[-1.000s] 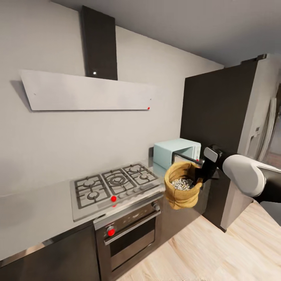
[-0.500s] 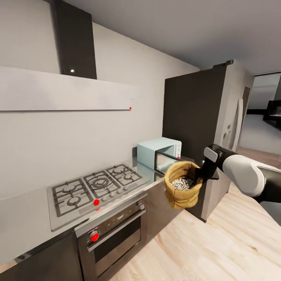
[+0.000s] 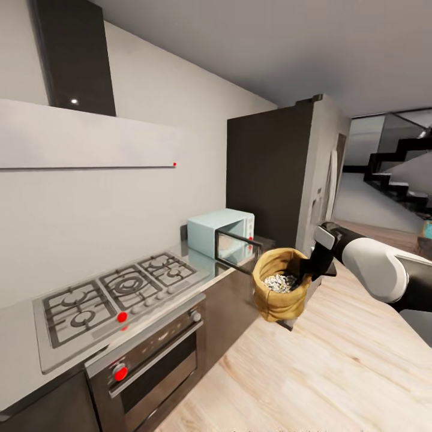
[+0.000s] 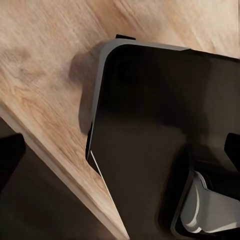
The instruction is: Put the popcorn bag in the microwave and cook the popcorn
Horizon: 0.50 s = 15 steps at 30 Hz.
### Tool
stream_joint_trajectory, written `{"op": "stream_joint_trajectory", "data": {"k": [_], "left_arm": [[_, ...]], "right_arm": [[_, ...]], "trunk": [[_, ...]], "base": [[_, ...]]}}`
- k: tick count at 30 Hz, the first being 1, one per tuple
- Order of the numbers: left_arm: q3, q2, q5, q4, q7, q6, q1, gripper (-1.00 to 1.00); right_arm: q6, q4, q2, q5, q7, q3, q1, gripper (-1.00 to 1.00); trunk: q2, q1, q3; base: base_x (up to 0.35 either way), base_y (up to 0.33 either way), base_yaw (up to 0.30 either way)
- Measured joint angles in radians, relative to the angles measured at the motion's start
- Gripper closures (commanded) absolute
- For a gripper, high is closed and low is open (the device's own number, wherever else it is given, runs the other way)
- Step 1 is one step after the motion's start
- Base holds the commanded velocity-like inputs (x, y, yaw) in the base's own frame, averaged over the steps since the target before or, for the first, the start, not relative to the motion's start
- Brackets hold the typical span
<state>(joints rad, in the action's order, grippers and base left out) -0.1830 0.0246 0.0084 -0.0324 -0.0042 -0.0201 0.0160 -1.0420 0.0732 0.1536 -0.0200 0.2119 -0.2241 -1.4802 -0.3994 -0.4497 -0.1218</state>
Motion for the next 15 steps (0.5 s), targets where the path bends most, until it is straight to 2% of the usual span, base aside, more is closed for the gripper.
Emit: {"op": "stream_joint_trajectory", "data": {"k": [11, 15], "left_arm": [[0.000, 0.000, 0.000, 0.000, 0.000, 0.000, 0.000, -1.00], [0.000, 0.000, 0.000, 0.000, 0.000, 0.000, 0.000, -1.00]], "right_arm": [[0.000, 0.000, 0.000, 0.000, 0.000, 0.000, 0.000, 1.00], [0.000, 0.000, 0.000, 0.000, 0.000, 0.000, 0.000, 1.00]], "trunk": [[0.000, 0.000, 0.012], [0.000, 0.000, 0.016]], "base": [[0.001, -0.001, -0.244], [0.132, -0.118, -0.231]]}}
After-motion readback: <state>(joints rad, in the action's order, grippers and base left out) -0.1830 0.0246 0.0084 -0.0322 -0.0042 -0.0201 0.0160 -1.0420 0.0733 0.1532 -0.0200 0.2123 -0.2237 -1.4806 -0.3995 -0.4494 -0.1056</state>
